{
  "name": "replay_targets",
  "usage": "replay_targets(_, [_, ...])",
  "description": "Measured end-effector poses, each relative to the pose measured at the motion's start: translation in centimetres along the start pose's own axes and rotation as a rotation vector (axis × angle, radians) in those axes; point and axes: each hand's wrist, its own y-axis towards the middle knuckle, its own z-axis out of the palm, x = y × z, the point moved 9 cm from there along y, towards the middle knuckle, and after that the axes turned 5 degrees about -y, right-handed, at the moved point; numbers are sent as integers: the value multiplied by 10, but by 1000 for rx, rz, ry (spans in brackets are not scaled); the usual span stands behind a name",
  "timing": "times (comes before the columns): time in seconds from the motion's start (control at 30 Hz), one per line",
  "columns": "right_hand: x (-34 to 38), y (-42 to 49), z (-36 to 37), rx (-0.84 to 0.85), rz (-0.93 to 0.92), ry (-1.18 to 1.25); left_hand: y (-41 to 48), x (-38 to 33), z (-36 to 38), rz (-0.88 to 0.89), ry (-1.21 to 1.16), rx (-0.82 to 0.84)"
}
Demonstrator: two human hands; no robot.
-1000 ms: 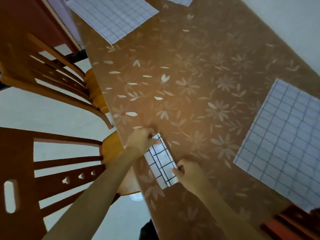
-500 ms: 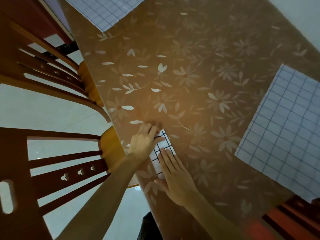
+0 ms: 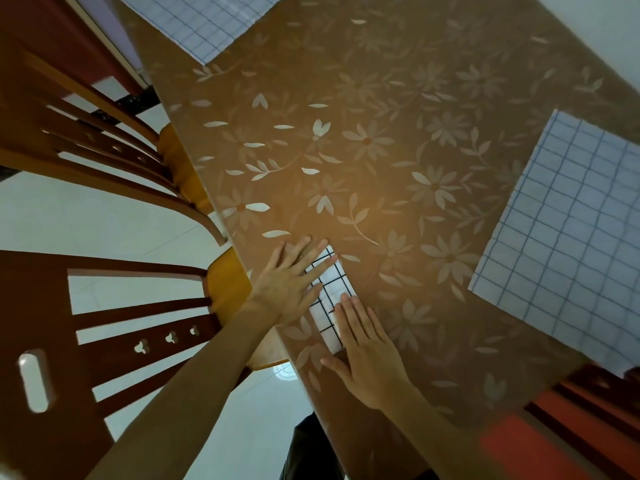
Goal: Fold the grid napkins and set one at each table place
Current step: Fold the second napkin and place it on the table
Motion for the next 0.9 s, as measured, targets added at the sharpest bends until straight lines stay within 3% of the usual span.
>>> replay_targets(0.23, [-4, -29, -2, 19, 73, 4, -2, -13, -4, -184, 75, 112])
replay_targets(0.33, [-3, -29, -29, -47, 51, 75, -11, -20, -18, -215, -70, 115])
replay_targets(0.5, [-22, -63, -77, -116, 104, 274, -37, -47, -58, -209, -286, -23])
replay_targets(0.7, [-62, -110, -98, -22, 225, 339, -47, -85, -60, -283, -453, 100])
replay_targets(0.9, [-106, -151, -104, 66, 279, 317, -32, -150, -62, -210, -455, 159])
